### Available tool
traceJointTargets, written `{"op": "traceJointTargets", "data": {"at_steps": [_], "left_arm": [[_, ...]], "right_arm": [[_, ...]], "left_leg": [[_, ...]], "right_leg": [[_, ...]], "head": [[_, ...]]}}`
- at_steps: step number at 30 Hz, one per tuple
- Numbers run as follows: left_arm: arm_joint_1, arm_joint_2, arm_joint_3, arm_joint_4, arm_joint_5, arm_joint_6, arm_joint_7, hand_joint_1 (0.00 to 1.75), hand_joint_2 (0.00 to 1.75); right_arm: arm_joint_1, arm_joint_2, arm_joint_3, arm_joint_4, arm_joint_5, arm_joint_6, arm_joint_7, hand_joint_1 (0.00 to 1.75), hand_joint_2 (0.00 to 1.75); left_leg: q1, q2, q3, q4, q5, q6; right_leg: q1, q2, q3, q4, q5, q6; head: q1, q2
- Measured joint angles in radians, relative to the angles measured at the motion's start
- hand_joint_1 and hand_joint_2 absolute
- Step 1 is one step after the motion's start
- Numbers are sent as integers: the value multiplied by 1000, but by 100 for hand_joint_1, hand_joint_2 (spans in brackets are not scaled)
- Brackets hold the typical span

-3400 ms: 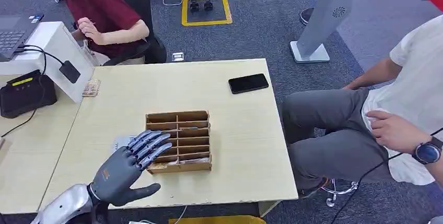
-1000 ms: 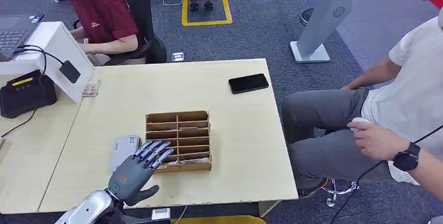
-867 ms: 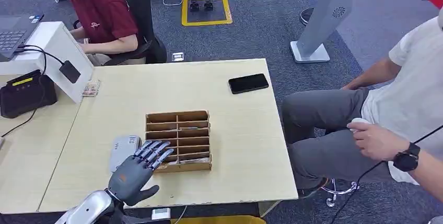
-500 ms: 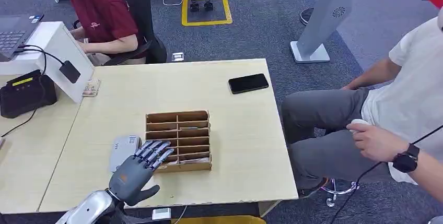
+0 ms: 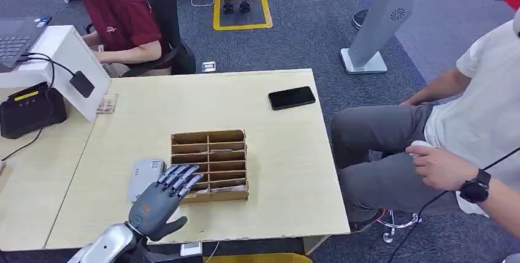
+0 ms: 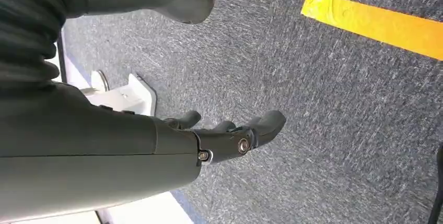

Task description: Pass the card to the sensor for recognition and then transmit it.

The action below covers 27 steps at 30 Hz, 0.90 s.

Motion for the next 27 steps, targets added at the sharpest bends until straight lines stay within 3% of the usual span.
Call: {"op": "traceJointTargets", "data": {"at_steps": [27], "left_arm": [[8, -13, 3, 33, -2, 1, 11, 0, 175]], "right_arm": [[0, 2, -14, 0, 1, 0, -2, 0, 175]], "left_leg": [[0, 0, 0, 0, 0, 0]], "right_leg": [[0, 0, 0, 0, 0, 0]], "head": [[0, 0]]}}
